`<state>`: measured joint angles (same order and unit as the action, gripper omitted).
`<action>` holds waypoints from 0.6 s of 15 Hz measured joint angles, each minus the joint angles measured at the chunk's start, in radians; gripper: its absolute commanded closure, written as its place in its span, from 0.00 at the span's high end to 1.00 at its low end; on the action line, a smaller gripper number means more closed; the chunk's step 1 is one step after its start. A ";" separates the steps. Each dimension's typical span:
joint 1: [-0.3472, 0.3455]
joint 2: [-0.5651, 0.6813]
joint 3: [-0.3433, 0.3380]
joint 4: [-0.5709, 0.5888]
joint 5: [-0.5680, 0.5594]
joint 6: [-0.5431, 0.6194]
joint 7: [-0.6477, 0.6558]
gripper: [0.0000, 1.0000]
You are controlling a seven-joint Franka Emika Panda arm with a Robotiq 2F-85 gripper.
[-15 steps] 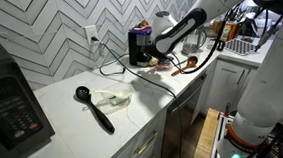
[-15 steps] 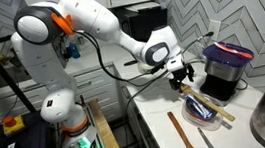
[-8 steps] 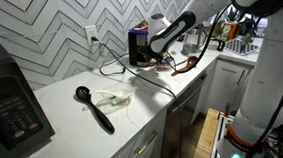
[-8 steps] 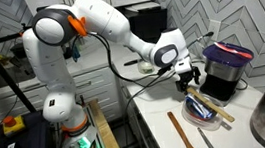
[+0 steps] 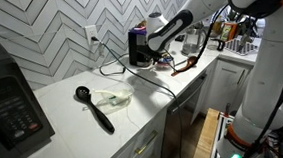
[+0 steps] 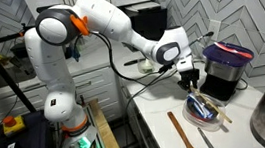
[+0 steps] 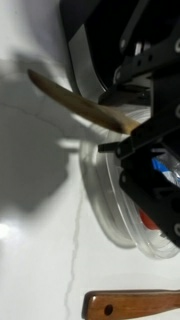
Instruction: Remove the wooden spoon from the lunchbox on the right and put it on the coffee machine
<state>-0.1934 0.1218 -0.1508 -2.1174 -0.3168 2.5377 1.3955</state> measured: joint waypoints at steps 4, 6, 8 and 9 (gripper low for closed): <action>0.006 -0.015 -0.003 0.006 0.027 0.000 -0.027 0.00; 0.008 -0.034 -0.003 0.008 0.038 0.000 -0.037 0.02; 0.012 -0.061 -0.003 0.008 0.044 0.000 -0.048 0.02; 0.013 -0.077 -0.003 0.008 0.044 0.000 -0.049 0.02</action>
<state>-0.1805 0.0447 -0.1541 -2.1091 -0.2726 2.5380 1.3461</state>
